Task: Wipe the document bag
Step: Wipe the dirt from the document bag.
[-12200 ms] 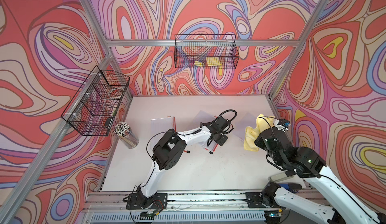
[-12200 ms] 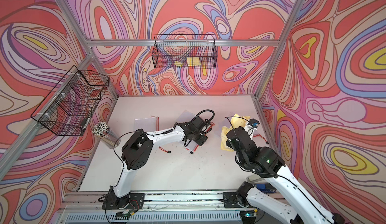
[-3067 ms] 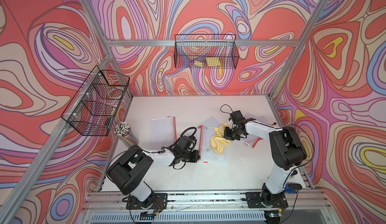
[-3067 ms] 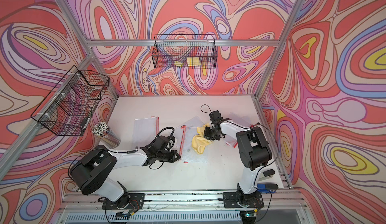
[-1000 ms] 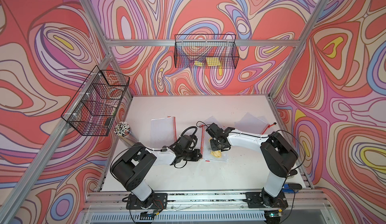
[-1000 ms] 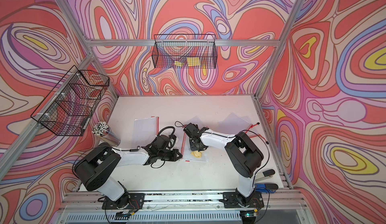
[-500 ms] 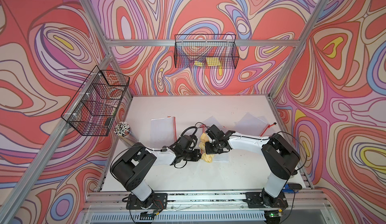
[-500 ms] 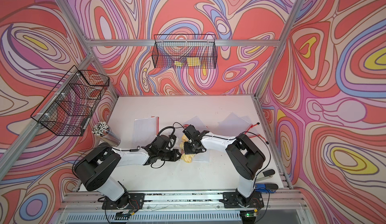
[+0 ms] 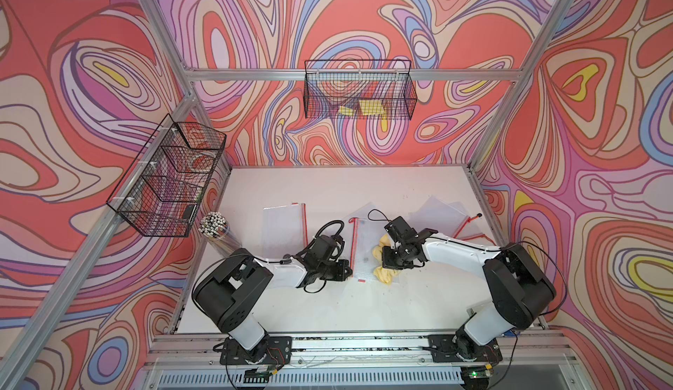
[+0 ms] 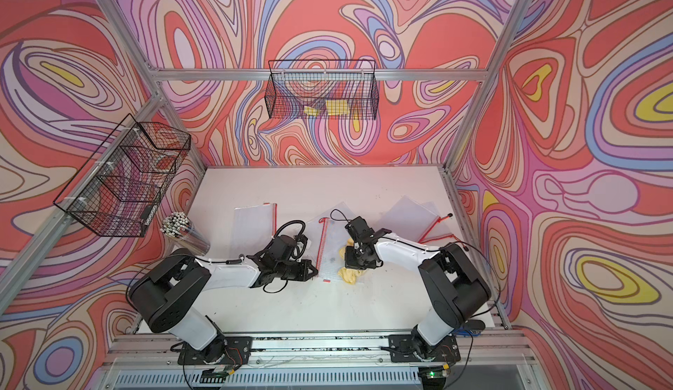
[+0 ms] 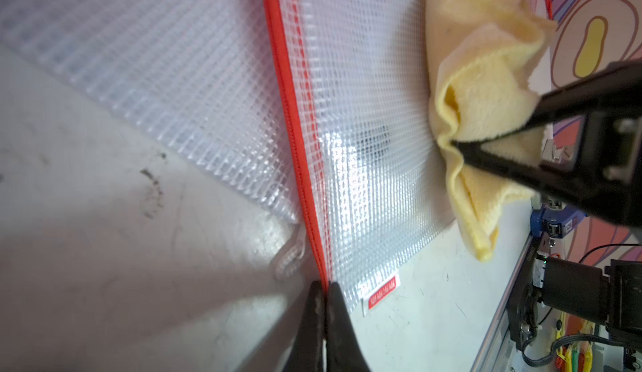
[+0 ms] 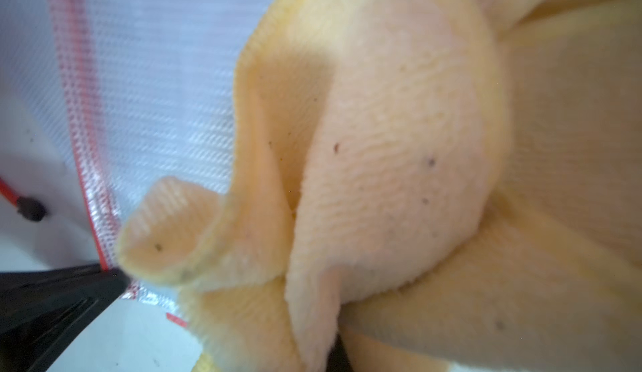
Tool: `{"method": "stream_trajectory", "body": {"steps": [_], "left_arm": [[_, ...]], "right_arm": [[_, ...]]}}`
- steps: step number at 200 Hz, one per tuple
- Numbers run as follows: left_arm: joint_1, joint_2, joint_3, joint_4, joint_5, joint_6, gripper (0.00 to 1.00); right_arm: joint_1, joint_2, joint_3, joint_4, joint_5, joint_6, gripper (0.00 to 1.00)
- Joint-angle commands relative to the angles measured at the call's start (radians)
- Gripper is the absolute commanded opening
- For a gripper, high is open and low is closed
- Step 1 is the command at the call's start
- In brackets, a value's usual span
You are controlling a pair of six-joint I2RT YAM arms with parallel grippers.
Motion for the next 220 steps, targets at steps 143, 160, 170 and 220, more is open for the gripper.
{"method": "stream_trajectory", "body": {"steps": [143,160,170,220], "left_arm": [[0.007,-0.06,-0.024,-0.136,-0.083,0.01,0.0],[0.006,-0.043,-0.014,-0.137,-0.074,0.012,0.0],[0.006,-0.037,-0.013,-0.133,-0.068,0.008,0.0],[0.006,-0.061,-0.026,-0.15,-0.09,0.005,0.0]], "right_arm": [[-0.033,-0.124,-0.189,0.073,-0.042,0.144,0.0],[0.055,-0.042,-0.035,0.045,0.004,0.117,0.0],[0.092,0.022,0.066,0.031,0.015,0.098,0.0],[0.073,0.303,0.354,0.037,-0.006,0.006,0.0]]}}
